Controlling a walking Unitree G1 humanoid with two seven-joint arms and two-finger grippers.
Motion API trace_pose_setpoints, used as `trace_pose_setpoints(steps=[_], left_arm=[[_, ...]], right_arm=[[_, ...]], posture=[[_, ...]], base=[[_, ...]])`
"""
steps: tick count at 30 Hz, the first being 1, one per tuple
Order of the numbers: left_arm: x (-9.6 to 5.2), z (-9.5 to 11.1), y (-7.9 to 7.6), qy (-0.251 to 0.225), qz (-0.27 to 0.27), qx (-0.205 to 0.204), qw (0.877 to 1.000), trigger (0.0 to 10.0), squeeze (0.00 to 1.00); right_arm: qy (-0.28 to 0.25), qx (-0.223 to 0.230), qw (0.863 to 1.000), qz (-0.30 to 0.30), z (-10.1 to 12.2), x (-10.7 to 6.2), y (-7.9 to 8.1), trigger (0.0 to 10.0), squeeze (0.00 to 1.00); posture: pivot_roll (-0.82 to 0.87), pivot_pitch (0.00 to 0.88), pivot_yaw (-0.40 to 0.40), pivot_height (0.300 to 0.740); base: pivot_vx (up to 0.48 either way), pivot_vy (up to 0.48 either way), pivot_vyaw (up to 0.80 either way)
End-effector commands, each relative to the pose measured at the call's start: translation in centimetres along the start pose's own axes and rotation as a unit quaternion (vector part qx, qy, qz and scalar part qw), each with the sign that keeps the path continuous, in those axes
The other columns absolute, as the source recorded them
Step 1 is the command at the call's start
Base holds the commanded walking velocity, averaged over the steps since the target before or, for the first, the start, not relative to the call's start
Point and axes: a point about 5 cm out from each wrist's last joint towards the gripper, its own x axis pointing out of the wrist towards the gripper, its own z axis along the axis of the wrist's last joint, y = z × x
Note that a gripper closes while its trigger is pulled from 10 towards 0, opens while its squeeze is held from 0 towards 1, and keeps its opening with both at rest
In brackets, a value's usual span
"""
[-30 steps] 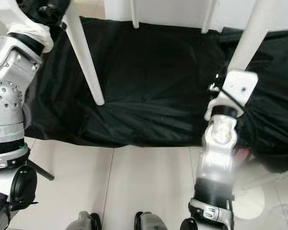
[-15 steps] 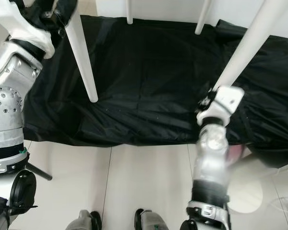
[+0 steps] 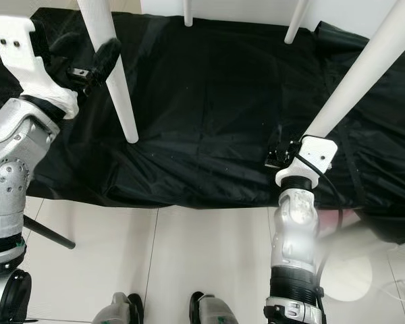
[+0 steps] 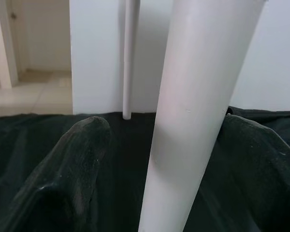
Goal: Building children table
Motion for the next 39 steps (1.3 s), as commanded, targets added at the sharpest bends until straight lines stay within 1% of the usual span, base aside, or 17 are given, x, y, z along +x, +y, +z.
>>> trace_pose_setpoints(steps=[1, 4, 5, 9, 14, 16, 20, 23, 24, 25, 27, 31, 34, 36, 37, 38, 39], left_arm=[[-1.3, -0.1, -0.6, -0.008, -0.088, 0.018, 0.996, 10.0, 0.0], [-3.1, -0.7, -0.2, -0.013, -0.096, -0.002, 0.995, 10.0, 0.0], [-3.1, -0.7, -0.2, -0.013, -0.096, -0.002, 0.995, 10.0, 0.0], [-4.8, -2.1, 0.2, 0.003, -0.081, 0.009, 0.997, 10.0, 0.0], [-6.1, -3.2, 0.6, 0.014, -0.041, 0.0, 0.999, 10.0, 0.0], [-7.8, -4.3, 1.0, 0.022, -0.001, 0.019, 1.0, 10.0, 0.0], [-8.9, -5.3, 1.5, 0.037, 0.03, 0.026, 0.999, 10.0, 0.0], [-11.3, -7.2, 2.5, 0.065, 0.087, 0.038, 0.993, 10.0, 0.0], [-11.3, -7.2, 2.5, 0.065, 0.087, 0.038, 0.993, 10.0, 0.0], [-12.0, -7.7, 2.7, 0.072, 0.098, 0.036, 0.992, 10.0, 0.0], [-12.5, -8.0, 2.7, 0.079, 0.099, 0.031, 0.991, 10.0, 0.0], [-13.8, -9.6, 0.4, 0.108, 0.038, 0.023, 0.993, 10.0, 0.0], [-14.0, -9.8, 0.0, 0.111, 0.025, 0.024, 0.993, 10.0, 0.0], [-14.4, -10.5, -0.7, 0.119, 0.005, 0.006, 0.993, 10.0, 0.0], [-14.9, -10.8, -1.1, 0.126, -0.014, 0.006, 0.992, 10.0, 0.0], [-14.9, -10.8, -1.1, 0.126, -0.014, 0.006, 0.992, 10.0, 0.0], [-15.5, -11.4, -1.6, 0.136, -0.036, 0.008, 0.99, 10.0, 0.0]], right_arm=[[-0.013, 0.005, 1.0, -0.01, 0.2, -0.8, -0.6, 10.0, 0.0], [-0.022, -0.01, 0.999, -0.033, 0.4, -1.8, -1.3, 10.0, 0.0], [-0.022, -0.01, 0.999, -0.033, 0.4, -1.8, -1.3, 10.0, 0.0], [-0.014, -0.008, 0.998, -0.055, 0.1, -3.0, -2.0, 10.0, 0.0], [-0.009, -0.026, 0.998, -0.065, -0.3, -4.0, -2.5, 10.0, 0.0], [0.006, -0.034, 0.998, -0.055, -0.9, -5.4, -2.5, 10.0, 0.0], [0.018, -0.035, 0.998, -0.046, -1.3, -6.2, -2.3, 10.0, 0.0], [0.045, -0.019, 0.998, -0.049, -2.3, -7.5, -2.1, 10.0, 0.0], [0.045, -0.019, 0.998, -0.049, -2.3, -7.5, -2.1, 10.0, 0.0], [0.051, -0.016, 0.998, -0.044, -2.5, -7.8, -1.9, 10.0, 0.0], [0.053, -0.014, 0.998, -0.037, -2.5, -8.0, -1.7, 10.0, 0.0], [0.067, 0.008, 0.993, 0.094, -2.9, -9.2, 0.6, 10.0, 0.0], [0.068, 0.005, 0.99, 0.123, -3.0, -9.4, 1.0, 10.0, 0.0], [0.082, 0.004, 0.98, 0.179, -3.5, -10.1, 1.5, 10.0, 0.0], [0.095, 0.006, 0.971, 0.219, -3.8, -10.7, 1.8, 10.0, 0.0], [0.095, 0.006, 0.971, 0.219, -3.8, -10.7, 1.8, 10.0, 0.0], [0.108, 0.004, 0.957, 0.269, -4.3, -11.5, 2.2, 10.0, 0.0]], posture=[[0.01, 0.196, -0.04, 0.74], [0.01, 0.196, -0.034, 0.74], [0.01, 0.196, -0.034, 0.74], [0.01, 0.198, -0.023, 0.74], [0.01, 0.201, -0.016, 0.74], [0.01, 0.201, -0.011, 0.74], [0.01, 0.199, -0.01, 0.74], [0.0, 0.184, 0.004, 0.74], [0.0, 0.184, 0.004, 0.74], [0.0, 0.184, 0.004, 0.74], [0.0, 0.184, 0.004, 0.74], [-0.01, 0.166, 0.025, 0.74], [-0.01, 0.166, 0.025, 0.74], [-0.01, 0.165, 0.021, 0.74], [-0.01, 0.164, 0.014, 0.74], [-0.01, 0.164, 0.014, 0.74], [-0.01, 0.163, 0.015, 0.74]], base=[[0.0, 0.0, 0.0], [0.0, 0.0, 0.0], [0.0, 0.0, 0.0], [0.0, 0.0, 0.0], [0.0, 0.0, 0.0], [0.0, 0.0, 0.0], [0.0, 0.0, 0.0], [0.0, 0.0, 0.0], [0.0, 0.0, 0.0], [0.0, 0.0, 0.0], [0.0, 0.0, 0.0], [0.0, 0.0, 0.0], [0.0, 0.0, 0.0], [0.0, 0.0, 0.0], [0.0, 0.0, 0.0], [0.0, 0.0, 0.0], [0.0, 0.0, 0.0]])
